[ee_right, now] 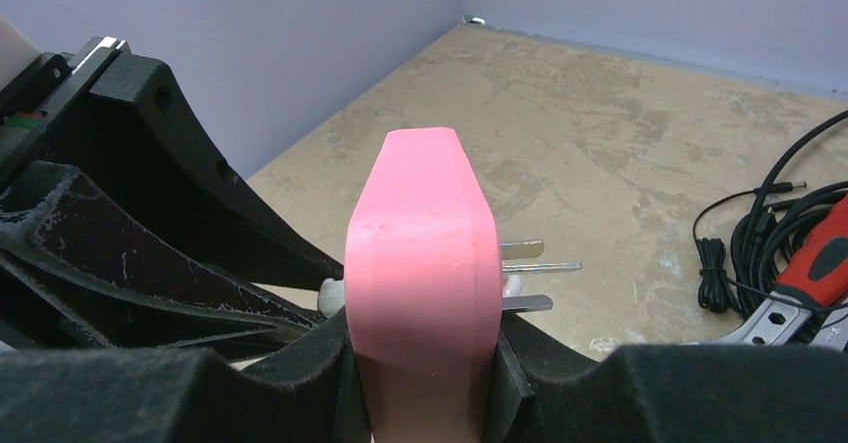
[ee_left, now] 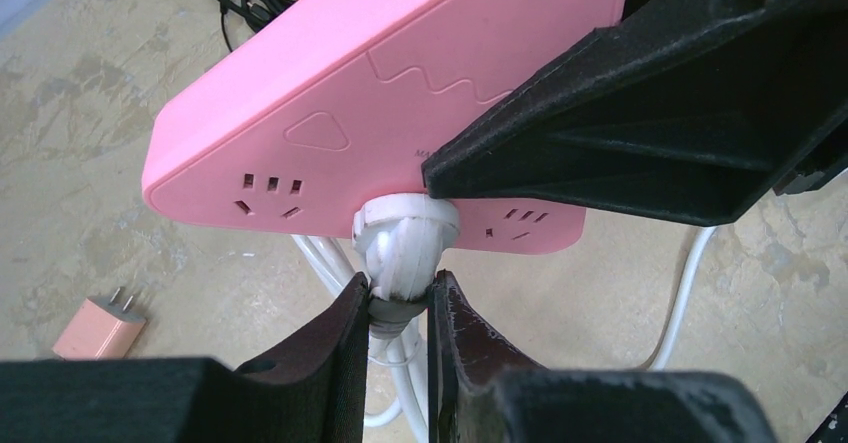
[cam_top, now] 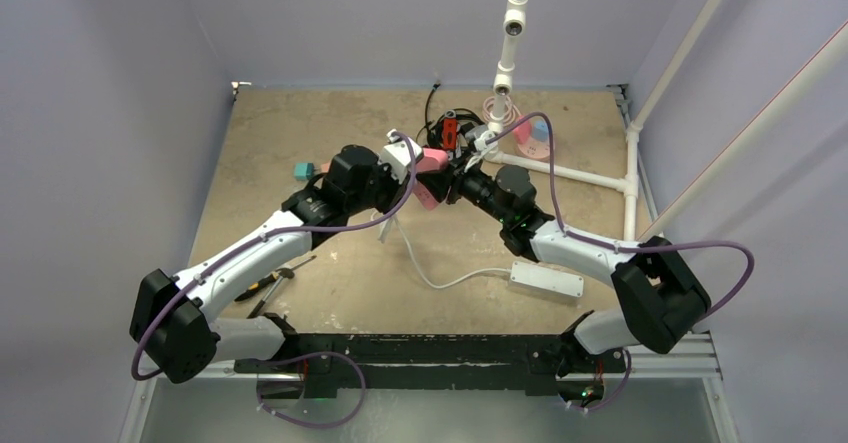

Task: Pull the plug off the socket

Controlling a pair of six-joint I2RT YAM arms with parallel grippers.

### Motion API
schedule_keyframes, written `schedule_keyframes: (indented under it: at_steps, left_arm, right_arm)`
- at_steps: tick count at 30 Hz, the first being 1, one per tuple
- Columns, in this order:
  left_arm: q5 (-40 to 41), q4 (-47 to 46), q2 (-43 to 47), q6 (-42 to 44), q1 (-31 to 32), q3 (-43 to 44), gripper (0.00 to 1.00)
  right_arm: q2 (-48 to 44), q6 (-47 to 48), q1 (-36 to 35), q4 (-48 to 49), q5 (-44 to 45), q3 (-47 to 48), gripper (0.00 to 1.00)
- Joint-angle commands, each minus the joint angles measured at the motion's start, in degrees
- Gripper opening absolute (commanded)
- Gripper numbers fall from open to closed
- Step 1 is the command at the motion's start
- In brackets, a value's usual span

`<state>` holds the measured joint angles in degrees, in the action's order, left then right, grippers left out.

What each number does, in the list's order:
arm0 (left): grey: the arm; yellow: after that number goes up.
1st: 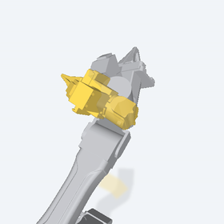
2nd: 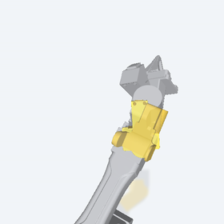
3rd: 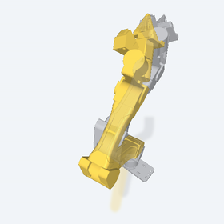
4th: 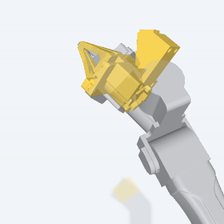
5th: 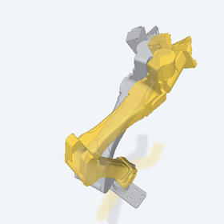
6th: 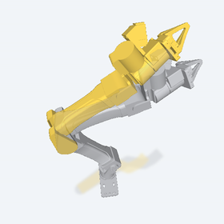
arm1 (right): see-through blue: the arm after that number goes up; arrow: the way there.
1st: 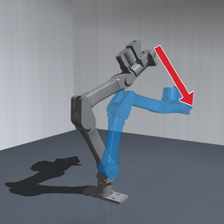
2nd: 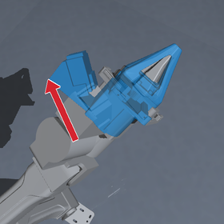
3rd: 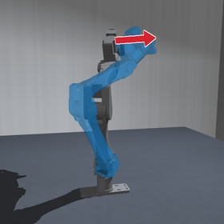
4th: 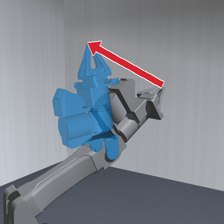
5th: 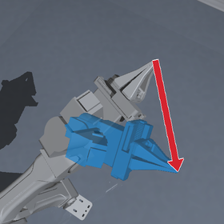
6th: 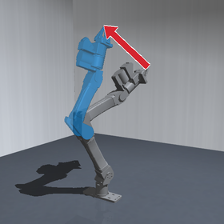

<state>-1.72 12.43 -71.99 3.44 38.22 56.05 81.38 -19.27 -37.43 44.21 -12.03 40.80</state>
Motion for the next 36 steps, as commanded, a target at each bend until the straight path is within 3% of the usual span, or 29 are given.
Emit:
schedule_keyframes:
  at_steps: [1,10,15,19,23,30,36]
  left_arm:
    - [3.55,-0.53,1.39,-1.78,-2.99,1.29,0.00]
    - [-1.38,-1.52,1.09,2.84,6.07,-0.54,0.00]
    - [-0.57,-1.28,0.01,2.93,7.21,-0.27,0.00]
    - [2.52,-1.21,0.66,1.74,5.28,-0.11,0.00]
    - [-2.84,0.09,0.28,-0.54,-2.56,2.07,0.00]
    - [-2.38,1.52,-0.04,-1.58,-11.40,3.20,0.00]
    - [-3.73,1.20,-0.48,-2.35,-12.75,3.15,0.00]
  right_arm:
    - [-2.29,-0.56,0.28,5.79,2.12,2.49,0.00]
    - [5.21,-5.77,0.25,-3.37,20.63,6.99,0.00]
    - [7.55,-6.58,0.26,-4.80,22.25,8.16,0.00]
    - [6.02,-5.46,0.29,-3.08,19.71,7.10,0.00]
    - [4.41,-1.65,0.33,0.24,10.57,6.13,0.00]
    - [2.21,1.81,-0.26,0.38,-1.45,6.47,0.00]
    - [1.19,2.12,-0.59,1.63,-2.38,5.69,0.00]
